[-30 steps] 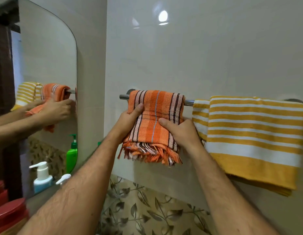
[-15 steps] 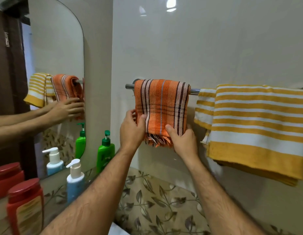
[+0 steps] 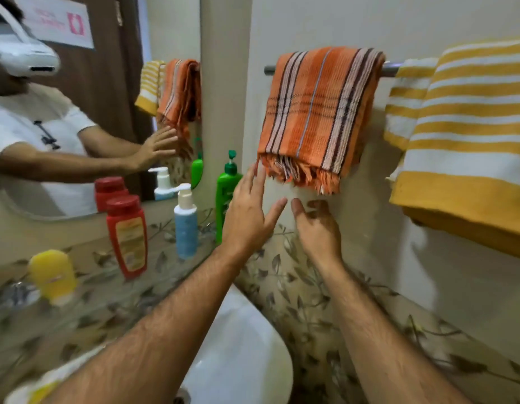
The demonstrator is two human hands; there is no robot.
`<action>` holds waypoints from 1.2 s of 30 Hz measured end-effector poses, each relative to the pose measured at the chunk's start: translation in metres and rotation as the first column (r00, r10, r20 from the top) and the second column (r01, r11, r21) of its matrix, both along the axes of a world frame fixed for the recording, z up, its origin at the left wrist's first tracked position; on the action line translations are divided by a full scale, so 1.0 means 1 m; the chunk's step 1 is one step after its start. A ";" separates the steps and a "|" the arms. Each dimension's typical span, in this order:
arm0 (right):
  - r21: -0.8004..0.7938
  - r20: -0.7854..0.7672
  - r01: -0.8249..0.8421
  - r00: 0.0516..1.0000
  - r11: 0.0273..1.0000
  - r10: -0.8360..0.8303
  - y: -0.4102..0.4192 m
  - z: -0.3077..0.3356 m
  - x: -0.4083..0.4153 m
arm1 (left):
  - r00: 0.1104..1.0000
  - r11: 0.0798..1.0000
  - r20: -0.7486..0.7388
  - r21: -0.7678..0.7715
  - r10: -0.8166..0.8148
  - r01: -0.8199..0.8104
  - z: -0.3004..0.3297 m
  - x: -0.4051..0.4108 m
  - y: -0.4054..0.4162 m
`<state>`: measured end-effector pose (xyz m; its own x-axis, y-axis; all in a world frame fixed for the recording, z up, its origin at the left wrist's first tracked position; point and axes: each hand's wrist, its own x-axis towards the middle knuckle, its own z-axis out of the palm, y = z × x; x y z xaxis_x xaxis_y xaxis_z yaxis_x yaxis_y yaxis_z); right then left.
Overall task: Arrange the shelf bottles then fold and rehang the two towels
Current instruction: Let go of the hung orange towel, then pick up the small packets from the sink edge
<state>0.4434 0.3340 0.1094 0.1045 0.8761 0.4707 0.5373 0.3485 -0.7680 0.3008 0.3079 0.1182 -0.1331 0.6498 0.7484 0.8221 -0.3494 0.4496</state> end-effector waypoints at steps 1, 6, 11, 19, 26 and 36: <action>0.006 0.051 -0.022 0.998 1.000 0.021 0.000 -0.008 0.000 | 0.999 1.000 -0.028 -0.025 0.019 -0.020 -0.010 -0.002 -0.009; 0.004 0.296 -0.168 0.942 0.986 0.159 -0.009 -0.051 0.001 | 0.985 0.975 -0.126 -0.174 0.120 -0.141 -0.073 -0.005 -0.062; -0.164 0.427 -0.285 0.842 0.944 0.329 -0.033 -0.111 -0.010 | 0.955 0.893 -0.194 -0.353 0.224 -0.281 -0.140 -0.010 -0.123; -0.408 0.513 -0.458 0.601 0.790 0.614 -0.093 -0.195 -0.045 | 0.866 0.626 -0.272 -0.604 0.419 -0.493 -0.221 -0.043 -0.225; -0.517 0.536 -0.539 0.403 0.665 0.742 -0.138 -0.243 -0.096 | 0.788 0.420 -0.302 -0.713 0.537 -0.561 -0.265 -0.085 -0.296; -0.577 0.651 -0.519 0.174 0.631 0.739 -0.166 -0.299 -0.180 | 0.775 0.310 -0.329 -0.778 0.540 -0.546 -0.309 -0.172 -0.324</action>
